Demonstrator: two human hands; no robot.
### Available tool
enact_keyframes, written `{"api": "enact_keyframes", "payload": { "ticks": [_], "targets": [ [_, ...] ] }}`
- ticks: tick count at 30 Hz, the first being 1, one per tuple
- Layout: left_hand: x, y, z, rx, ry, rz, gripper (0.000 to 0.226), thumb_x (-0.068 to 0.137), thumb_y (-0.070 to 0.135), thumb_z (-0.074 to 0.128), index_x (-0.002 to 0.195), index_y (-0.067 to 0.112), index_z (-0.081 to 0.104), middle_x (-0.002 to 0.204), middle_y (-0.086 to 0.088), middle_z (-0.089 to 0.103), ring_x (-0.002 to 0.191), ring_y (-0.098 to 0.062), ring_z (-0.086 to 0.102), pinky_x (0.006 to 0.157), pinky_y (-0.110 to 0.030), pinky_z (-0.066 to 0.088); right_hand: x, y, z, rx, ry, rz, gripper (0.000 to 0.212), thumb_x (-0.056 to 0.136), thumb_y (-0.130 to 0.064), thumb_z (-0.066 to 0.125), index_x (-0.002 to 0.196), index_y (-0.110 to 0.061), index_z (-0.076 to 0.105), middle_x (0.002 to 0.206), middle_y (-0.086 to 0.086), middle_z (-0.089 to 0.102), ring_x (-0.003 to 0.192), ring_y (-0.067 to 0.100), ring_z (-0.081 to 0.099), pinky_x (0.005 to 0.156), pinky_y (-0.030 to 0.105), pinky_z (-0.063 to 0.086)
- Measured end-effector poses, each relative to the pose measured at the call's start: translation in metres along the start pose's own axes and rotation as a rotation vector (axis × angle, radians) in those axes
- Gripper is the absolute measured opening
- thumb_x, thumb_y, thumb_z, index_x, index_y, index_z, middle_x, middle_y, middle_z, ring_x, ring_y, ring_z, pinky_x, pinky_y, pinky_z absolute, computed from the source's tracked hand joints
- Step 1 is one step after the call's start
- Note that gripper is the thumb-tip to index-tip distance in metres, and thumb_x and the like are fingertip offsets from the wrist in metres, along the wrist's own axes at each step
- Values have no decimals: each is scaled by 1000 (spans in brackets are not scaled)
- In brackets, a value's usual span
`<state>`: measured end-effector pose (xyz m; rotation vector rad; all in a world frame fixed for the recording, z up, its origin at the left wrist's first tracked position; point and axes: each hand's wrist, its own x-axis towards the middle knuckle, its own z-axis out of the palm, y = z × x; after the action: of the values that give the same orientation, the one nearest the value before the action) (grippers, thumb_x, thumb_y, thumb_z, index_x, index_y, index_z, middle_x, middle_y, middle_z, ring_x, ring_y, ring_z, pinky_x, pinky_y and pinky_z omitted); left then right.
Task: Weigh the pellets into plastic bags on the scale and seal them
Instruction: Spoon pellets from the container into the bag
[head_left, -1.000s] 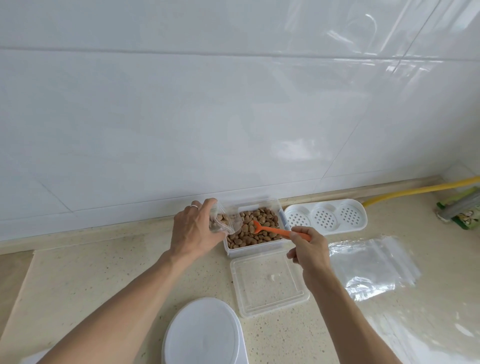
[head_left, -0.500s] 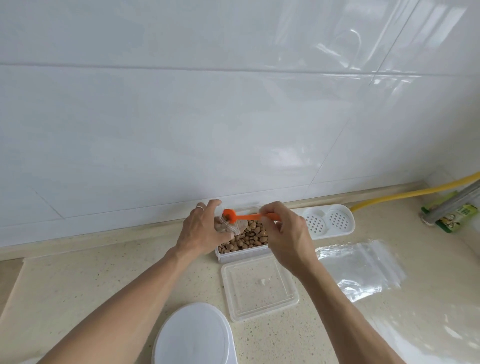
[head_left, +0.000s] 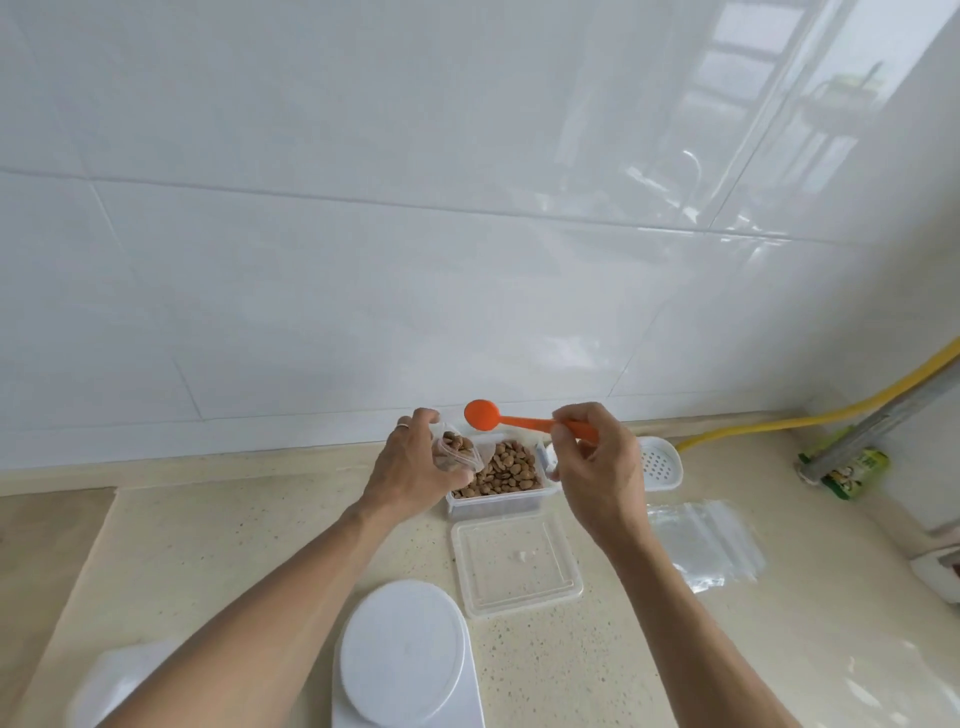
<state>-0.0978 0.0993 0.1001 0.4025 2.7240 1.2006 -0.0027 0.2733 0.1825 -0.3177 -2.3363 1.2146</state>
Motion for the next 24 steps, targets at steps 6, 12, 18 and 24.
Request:
{"api": "enact_keyframes", "payload": {
  "ticks": [6, 12, 18, 24],
  "targets": [
    [-49, 13, 6, 137, 58, 50, 61, 68, 56, 72, 104, 26, 34, 97, 7, 51, 100, -19, 53, 103, -48, 31, -57, 8, -29, 411, 311, 479, 12, 90, -3, 59, 96, -11, 65, 73, 8, 68, 47, 14, 60, 47, 21, 44],
    [-106, 29, 36, 213, -35, 136, 62, 70, 50, 72, 111, 22, 35, 100, 9, 49, 113, -22, 51, 112, -51, 19, -156, 71, -37, 557, 505, 861, 15, 89, 0, 56, 93, -13, 62, 87, 9, 73, 45, 14, 57, 50, 26, 41],
    [-147, 37, 64, 266, -96, 312, 71, 66, 49, 77, 117, 18, 38, 105, 5, 57, 110, -23, 55, 109, -51, 26, -232, 122, -30, 598, 537, 1062, 9, 89, -8, 65, 93, -15, 61, 95, 11, 73, 61, 17, 61, 57, 28, 45],
    [-158, 41, 84, 281, -157, 369, 78, 64, 50, 78, 121, 13, 40, 111, -4, 61, 106, -27, 58, 102, -52, 37, -252, 142, -22, 413, 565, 1061, 27, 82, -40, 75, 88, -16, 64, 86, 3, 71, 79, 19, 67, 75, 38, 56]
  ]
}}
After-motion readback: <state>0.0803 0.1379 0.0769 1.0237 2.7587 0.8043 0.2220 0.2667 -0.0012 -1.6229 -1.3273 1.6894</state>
